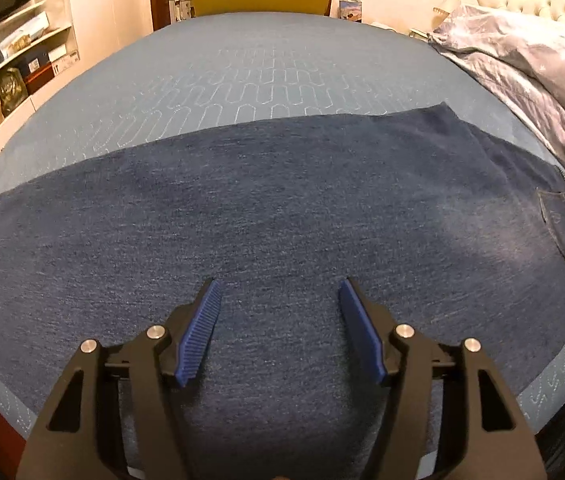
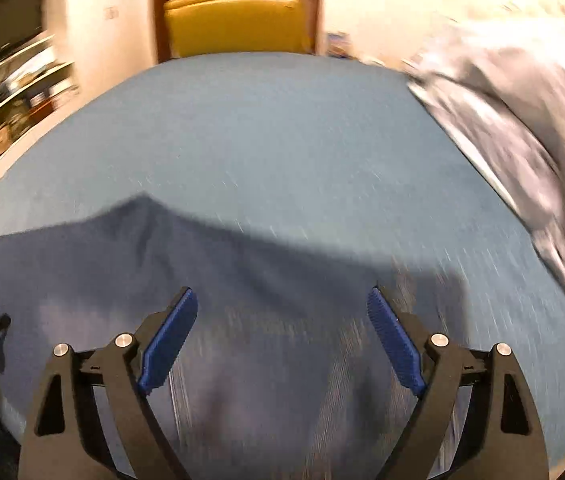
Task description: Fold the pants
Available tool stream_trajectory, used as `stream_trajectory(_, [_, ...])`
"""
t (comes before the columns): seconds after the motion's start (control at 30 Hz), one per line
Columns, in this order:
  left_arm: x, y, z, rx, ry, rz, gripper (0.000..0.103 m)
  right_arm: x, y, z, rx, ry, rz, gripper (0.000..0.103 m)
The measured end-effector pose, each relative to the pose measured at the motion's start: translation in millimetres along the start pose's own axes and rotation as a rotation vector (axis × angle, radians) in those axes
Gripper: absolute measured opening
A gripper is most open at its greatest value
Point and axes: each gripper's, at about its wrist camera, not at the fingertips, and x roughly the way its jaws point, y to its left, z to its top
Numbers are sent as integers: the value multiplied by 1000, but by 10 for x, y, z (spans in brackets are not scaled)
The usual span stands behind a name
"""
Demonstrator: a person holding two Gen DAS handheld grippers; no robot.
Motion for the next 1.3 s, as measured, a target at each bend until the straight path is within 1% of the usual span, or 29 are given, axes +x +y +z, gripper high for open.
stream_trajectory(0.03, [-3,3,-5,-4,-1,-2,63,139,-3,60,-38,16,-2,83])
stream_trajectory(0.07, [-1,5,-3,-4,-1,-6,63,390,-47,114,-82,60,-27,79])
stream_trajectory(0.1, [-3,19,-1,-4,0,-12,63,585,-111,114,-99,107,-83,70])
stream_trajectory(0.13, [-22,46,8,-6,3,-15,62,697,-175,92,-92,134,-115,66])
stream_trajectory(0.17, [-53,73,18,-14,2,-10,55,792,-298,44,-62,149,-102,65])
stream_trajectory(0.2, [-83,107,40,-29,-2,-7,50,818,-391,-1,-34,147,-83,66])
stream_trajectory(0.23, [-108,165,100,-50,-18,10,49,832,-453,-40,-14,142,-73,67])
stream_trajectory(0.3, [-92,273,270,-58,-42,53,38,824,-494,-120,-2,103,-62,70])
stream_trajectory(0.33, [-49,366,401,-75,-48,61,38,818,-487,-146,-7,87,-72,70])
stream_trajectory(0.4, [45,566,609,-128,-54,27,38,807,-466,-184,-9,69,-93,73])
stream_trajectory(0.5, [297,1009,800,-200,-6,85,38,798,-428,-224,-5,61,-108,76])
stream_trajectory(0.53, [359,1201,810,-220,6,84,33,801,-417,-228,-10,59,-120,77])
stream_trajectory(0.57, [351,1344,825,-223,-5,63,16,793,-407,-242,-16,58,-130,77])
stream_trajectory(0.6, [327,1471,838,-226,-4,78,15,793,-386,-234,-23,55,-143,78])
stream_trajectory(0.63, [274,1638,843,-234,-7,133,16,791,-364,-241,-29,52,-155,78])
stream_trajectory(0.7, [166,1965,807,-262,-25,216,43,776,-300,-262,-39,48,-174,80])
stream_trajectory(0.77, [144,2366,740,-292,0,259,49,761,-259,-268,-51,55,-195,81])
stream_trajectory(0.9, [24,3081,642,-358,1,277,49,709,-266,-160,-44,70,-218,84])
stream_trajectory(0.93, [-19,3266,638,-372,4,311,50,638,-215,-103,-47,67,-272,84])
stream_trajectory(0.97, [-53,3441,641,-373,9,358,52,587,-160,-45,-68,51,-310,81])
stream_trajectory(1.0, [-74,3575,654,-371,11,387,52,494,-23,10,-99,23,-351,70])
stream_trajectory(1.03, [-131,3725,649,-382,-1,400,53,386,160,75,-127,-1,-367,68])
stream_trajectory(1.07, [-223,3848,649,-406,-17,439,53,254,384,145,-140,-28,-333,68])
stream_trajectory(1.1, [-296,3906,638,-422,-35,461,52,130,654,207,-151,-50,-270,68])
stream_trajectory(1.13, [-447,3974,604,-448,-83,447,52,59,883,240,-167,-56,-218,68])
stream_trajectory(1.2, [-706,4015,450,-479,-155,378,52,-80,1573,307,-226,-66,-41,64])
stream_trajectory(1.23, [-761,3982,395,-467,-163,349,52,-105,1980,337,-236,-54,86,63])
stream_trajectory(1.27, [-807,3946,326,-445,-162,322,51,-80,2228,364,-230,-30,174,63])
stream_trajectory(1.3, [-860,3891,221,-411,-161,300,49,-29,2472,382,-225,-4,246,59])
